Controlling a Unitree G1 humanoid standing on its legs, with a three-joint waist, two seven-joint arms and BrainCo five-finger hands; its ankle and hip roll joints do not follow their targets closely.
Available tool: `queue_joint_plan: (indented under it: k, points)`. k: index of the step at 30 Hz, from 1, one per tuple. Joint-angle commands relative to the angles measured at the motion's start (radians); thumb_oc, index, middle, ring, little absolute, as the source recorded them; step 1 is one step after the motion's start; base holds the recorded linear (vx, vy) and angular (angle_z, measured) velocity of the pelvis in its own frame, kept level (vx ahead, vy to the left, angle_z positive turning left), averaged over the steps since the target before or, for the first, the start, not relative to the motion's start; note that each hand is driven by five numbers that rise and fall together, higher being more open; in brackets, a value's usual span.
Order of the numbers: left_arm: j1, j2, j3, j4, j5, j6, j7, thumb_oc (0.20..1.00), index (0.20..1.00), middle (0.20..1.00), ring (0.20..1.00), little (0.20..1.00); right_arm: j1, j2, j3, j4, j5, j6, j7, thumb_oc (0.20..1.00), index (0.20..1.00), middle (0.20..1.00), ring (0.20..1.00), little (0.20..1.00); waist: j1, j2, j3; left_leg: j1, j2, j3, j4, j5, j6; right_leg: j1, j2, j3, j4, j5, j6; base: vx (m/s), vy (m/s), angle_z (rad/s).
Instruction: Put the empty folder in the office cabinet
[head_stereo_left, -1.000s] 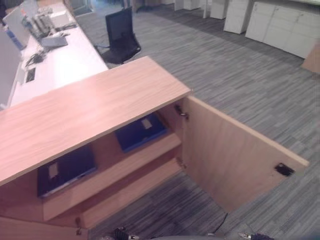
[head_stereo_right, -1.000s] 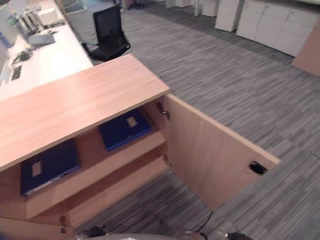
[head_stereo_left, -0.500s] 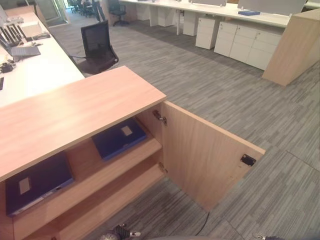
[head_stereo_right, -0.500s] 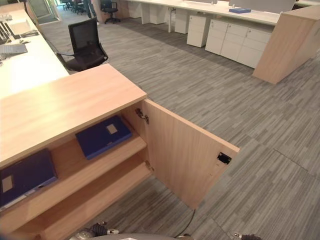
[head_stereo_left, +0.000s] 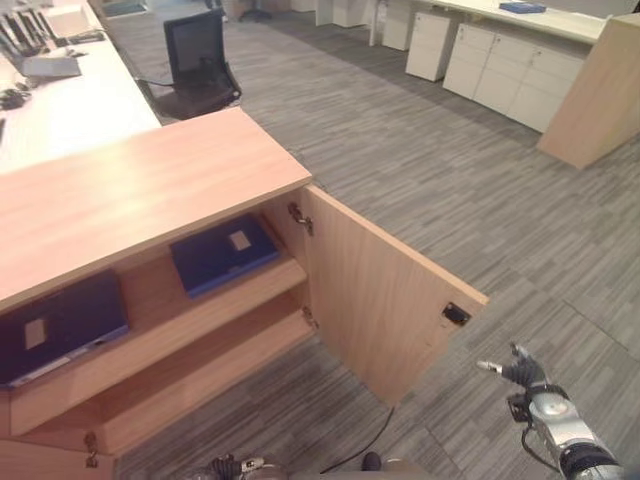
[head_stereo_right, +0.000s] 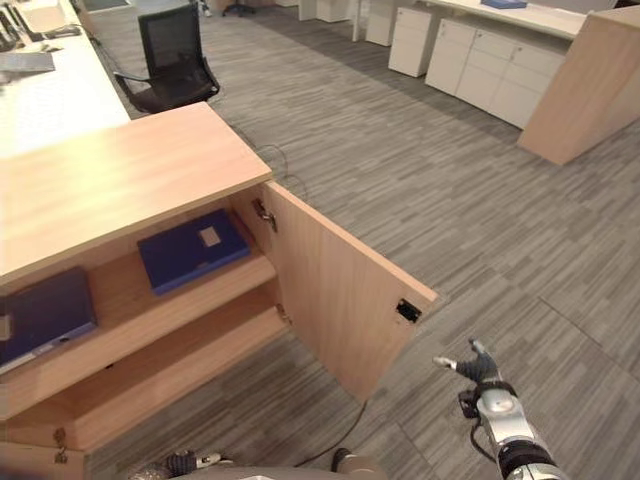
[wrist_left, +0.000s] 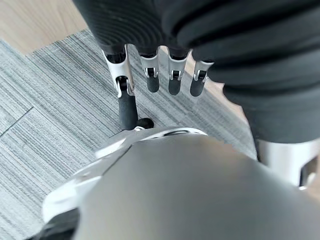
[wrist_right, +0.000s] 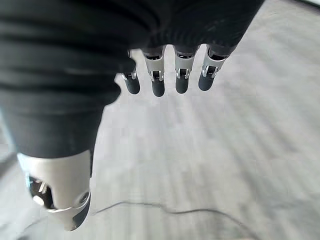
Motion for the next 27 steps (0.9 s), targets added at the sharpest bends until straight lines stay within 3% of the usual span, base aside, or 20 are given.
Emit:
queue_joint_plan:
  k: [1,3,4,5,8,13,15,16,22,23,27]
  points:
    - [-0.008,-0.039,0.003,0.019,-0.01,0.006,0.006,1.0,1.0,1.0,1.0,1.0,-0.048,-0.046,0.05,-0.094,-0.05,-0.048,0.017,1.0,1.0,1.0,1.0,1.0,-0.021,-0.025,-0.02,-0.014,-0.049,0.042,0.109,-0.246,0.065,0.04,0.057,0.008,-0.074,-0.05,0.037,-0.01,0.027,0.08]
    - [-0.004,-0.04,0.005,0.016,-0.005,0.008,0.004,1.0,1.0,1.0,1.0,1.0,-0.034,-0.054,0.056,-0.143,-0.055,-0.052,0.036,1.0,1.0,1.0,1.0,1.0,-0.033,-0.013,-0.035,0.038,-0.063,0.067,0.042,-0.276,0.071,0.037,0.062,-0.01,-0.081,-0.051,0.046,0.01,0.081,0.19]
    - [-0.009,-0.042,0.004,0.003,0.009,0.011,-0.001,1.0,1.0,1.0,1.0,1.0,-0.02,-0.063,0.052,-0.211,-0.063,-0.052,0.051,1.0,1.0,1.0,1.0,1.0,-0.042,-0.001,-0.046,0.067,-0.073,0.094,-0.042,-0.26,0.057,0.035,0.063,-0.037,-0.103,-0.042,0.055,0.01,0.096,0.33]
    - [-0.009,-0.042,0.004,0.003,0.009,0.012,-0.001,1.0,1.0,1.0,1.0,1.0,-0.02,-0.063,0.052,-0.211,-0.063,-0.052,0.051,1.0,1.0,1.0,1.0,1.0,-0.043,-0.001,-0.047,0.068,-0.074,0.094,-0.045,-0.259,0.057,0.035,0.063,-0.037,-0.103,-0.042,0.055,-0.01,0.108,0.51]
    - [-0.021,-0.037,-0.004,-0.005,0.024,0.01,-0.009,1.0,1.0,1.0,1.0,1.0,-0.011,-0.061,0.065,-0.299,-0.059,-0.065,0.076,1.0,1.0,1.0,1.0,1.0,-0.046,0.008,-0.071,0.111,-0.111,0.091,-0.204,-0.224,0.036,0.028,0.052,-0.063,-0.135,-0.005,0.078,0.0,0.111,0.5]
    - [-0.017,-0.031,0.001,0.0,0.036,0.008,-0.011,1.0,1.0,1.0,1.0,1.0,-0.017,-0.06,0.114,-0.405,-0.034,-0.078,0.124,1.0,1.0,1.0,1.0,1.0,-0.036,0.012,-0.084,0.147,-0.135,0.089,-0.304,-0.195,0.035,0.018,0.044,-0.069,-0.145,0.011,0.091,-0.02,0.092,0.06]
    - [-0.014,-0.026,0.006,0.006,0.042,0.008,-0.014,1.0,1.0,1.0,1.0,1.0,-0.015,-0.065,0.13,-0.44,-0.023,-0.082,0.146,1.0,1.0,1.0,1.0,1.0,-0.034,0.011,-0.088,0.15,-0.138,0.089,-0.312,-0.194,0.035,0.016,0.041,-0.069,-0.145,0.013,0.094,-0.02,0.08,-0.03]
    - [0.0,-0.023,0.022,0.018,0.053,0.009,-0.028,1.0,1.0,1.0,1.0,1.0,-0.011,-0.092,0.181,-0.541,-0.002,-0.086,0.209,1.0,1.0,1.0,1.0,1.0,-0.026,0.008,-0.092,0.149,-0.143,0.089,-0.312,-0.195,0.037,0.014,0.034,-0.07,-0.145,0.018,0.099,-0.03,0.072,0.0]
    - [0.011,-0.018,0.031,0.024,0.059,0.004,-0.038,1.0,1.0,1.0,1.0,1.0,-0.037,-0.115,0.251,-0.611,0.047,-0.093,0.275,1.0,1.0,1.0,1.0,1.0,-0.017,0.004,-0.094,0.143,-0.15,0.083,-0.312,-0.193,0.039,0.012,0.028,-0.073,-0.145,0.025,0.103,-0.02,0.049,0.0]
    - [0.025,-0.015,0.038,0.029,0.067,-0.002,-0.051,1.0,1.0,1.0,1.0,1.0,-0.073,-0.139,0.324,-0.7,0.127,-0.097,0.353,1.0,1.0,1.0,1.0,1.0,-0.007,0.0,-0.096,0.139,-0.154,0.081,-0.312,-0.193,0.042,0.009,0.021,-0.074,-0.145,0.032,0.107,-0.04,0.082,0.01]
    - [0.037,-0.008,0.046,0.027,0.069,-0.01,-0.065,1.0,1.0,1.0,1.0,1.0,-0.142,-0.155,0.429,-0.798,0.212,-0.089,0.439,1.0,1.0,1.0,1.0,1.0,0.006,-0.009,-0.103,0.128,-0.162,0.078,-0.312,-0.187,0.046,-0.002,0.01,-0.08,-0.145,0.047,0.115,-0.03,0.064,0.02]
